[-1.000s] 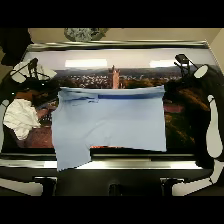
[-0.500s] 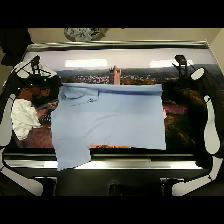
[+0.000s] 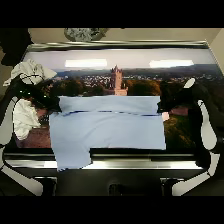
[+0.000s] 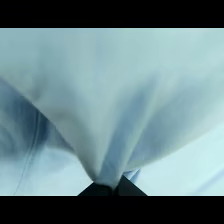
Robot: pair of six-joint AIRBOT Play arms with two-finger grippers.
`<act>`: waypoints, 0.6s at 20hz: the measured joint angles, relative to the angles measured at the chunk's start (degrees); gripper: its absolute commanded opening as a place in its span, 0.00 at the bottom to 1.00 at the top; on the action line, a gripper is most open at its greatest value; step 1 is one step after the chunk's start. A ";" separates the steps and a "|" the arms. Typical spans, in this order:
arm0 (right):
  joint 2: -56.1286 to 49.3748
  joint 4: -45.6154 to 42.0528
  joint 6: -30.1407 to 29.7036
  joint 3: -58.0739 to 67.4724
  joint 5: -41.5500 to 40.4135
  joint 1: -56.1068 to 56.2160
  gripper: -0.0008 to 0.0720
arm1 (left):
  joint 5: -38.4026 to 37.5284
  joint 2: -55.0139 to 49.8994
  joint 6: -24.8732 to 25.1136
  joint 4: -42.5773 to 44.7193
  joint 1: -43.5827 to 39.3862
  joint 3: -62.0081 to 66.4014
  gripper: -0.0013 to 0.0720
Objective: Fold the shirts.
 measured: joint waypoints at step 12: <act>2.21 -1.14 0.04 -1.86 3.87 0.00 0.40 | -6.56 1.07 -3.54 0.76 2.01 3.52 0.37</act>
